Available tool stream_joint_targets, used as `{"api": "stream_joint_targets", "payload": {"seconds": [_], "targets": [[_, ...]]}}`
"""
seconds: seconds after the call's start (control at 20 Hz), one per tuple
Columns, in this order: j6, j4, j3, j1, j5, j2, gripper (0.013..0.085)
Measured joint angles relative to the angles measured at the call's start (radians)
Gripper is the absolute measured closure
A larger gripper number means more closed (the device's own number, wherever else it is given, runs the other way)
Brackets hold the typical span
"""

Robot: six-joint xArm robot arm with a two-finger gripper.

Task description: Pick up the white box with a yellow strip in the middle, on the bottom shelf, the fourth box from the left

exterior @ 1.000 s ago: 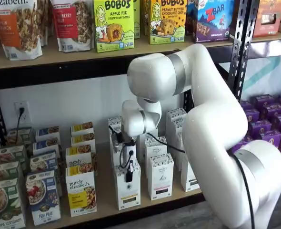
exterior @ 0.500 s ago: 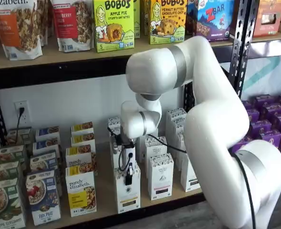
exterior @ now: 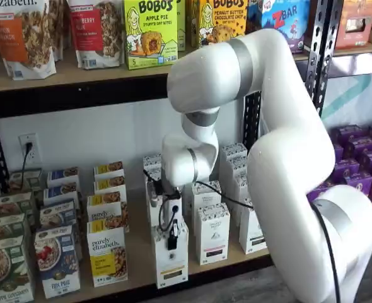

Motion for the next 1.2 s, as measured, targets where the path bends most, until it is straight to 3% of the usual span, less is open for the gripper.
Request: {"api": "stream_joint_targets", "payload": {"seconds": [0.6, 1.2], "targets": [[0.016, -0.004, 0.277, 0.016, -0.067, -0.218, 0.049], [0.059, -0.036, 0.503, 0.024, 0.052, -0.526, 0.049]]}}
